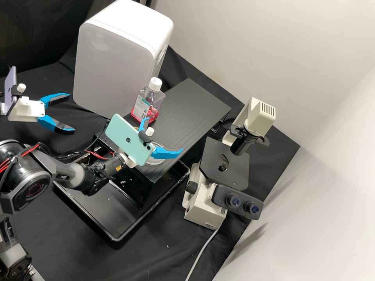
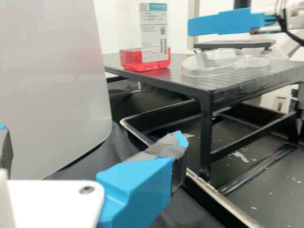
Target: Place the lid on the petri dish
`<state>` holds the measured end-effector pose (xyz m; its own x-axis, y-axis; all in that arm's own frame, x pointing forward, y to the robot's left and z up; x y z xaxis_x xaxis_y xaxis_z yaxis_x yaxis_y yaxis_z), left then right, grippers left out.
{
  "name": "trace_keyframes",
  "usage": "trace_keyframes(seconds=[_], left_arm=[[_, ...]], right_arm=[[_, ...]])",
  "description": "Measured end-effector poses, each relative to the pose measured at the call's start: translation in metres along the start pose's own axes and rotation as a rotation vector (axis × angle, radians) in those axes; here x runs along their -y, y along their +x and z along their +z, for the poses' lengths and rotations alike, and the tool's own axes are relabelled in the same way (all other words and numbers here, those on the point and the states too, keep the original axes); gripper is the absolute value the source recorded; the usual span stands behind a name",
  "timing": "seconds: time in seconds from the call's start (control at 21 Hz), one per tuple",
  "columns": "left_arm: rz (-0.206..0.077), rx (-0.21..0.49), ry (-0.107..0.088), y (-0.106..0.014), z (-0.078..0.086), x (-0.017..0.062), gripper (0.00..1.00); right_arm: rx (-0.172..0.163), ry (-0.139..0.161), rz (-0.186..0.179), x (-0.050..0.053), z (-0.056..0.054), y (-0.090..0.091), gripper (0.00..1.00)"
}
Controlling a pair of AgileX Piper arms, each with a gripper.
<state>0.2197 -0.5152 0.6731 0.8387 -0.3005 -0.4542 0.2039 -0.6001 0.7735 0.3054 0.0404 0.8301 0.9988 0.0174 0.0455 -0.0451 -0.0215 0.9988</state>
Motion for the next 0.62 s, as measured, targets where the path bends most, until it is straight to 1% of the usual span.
trace_keyframes(seconds=[0.24, 0.43, 0.52, 0.62], left_arm=[[-0.012, 0.012, 0.004, -0.0017, 0.0031, 0.0028, 1.0], [-0.028, 0.021, 0.006, -0.0012, 0.0055, 0.007, 1.0], [-0.03, 0.022, 0.007, -0.0011, 0.0058, 0.0075, 1.0], [-0.03, 0.022, 0.007, -0.0011, 0.0058, 0.0075, 1.0]], right_arm=[[-0.001, 0.0, 0.001, -0.0001, -0.0001, 0.0, 1.0], [-0.003, 0.0, 0.003, 0.0002, 0.0003, -0.0009, 1.0], [-0.002, 0.0, -0.002, 0.0017, 0.0004, -0.004, 1.0], [-0.012, 0.0, -0.021, 0.0067, -0.0024, -0.0099, 1.0]])
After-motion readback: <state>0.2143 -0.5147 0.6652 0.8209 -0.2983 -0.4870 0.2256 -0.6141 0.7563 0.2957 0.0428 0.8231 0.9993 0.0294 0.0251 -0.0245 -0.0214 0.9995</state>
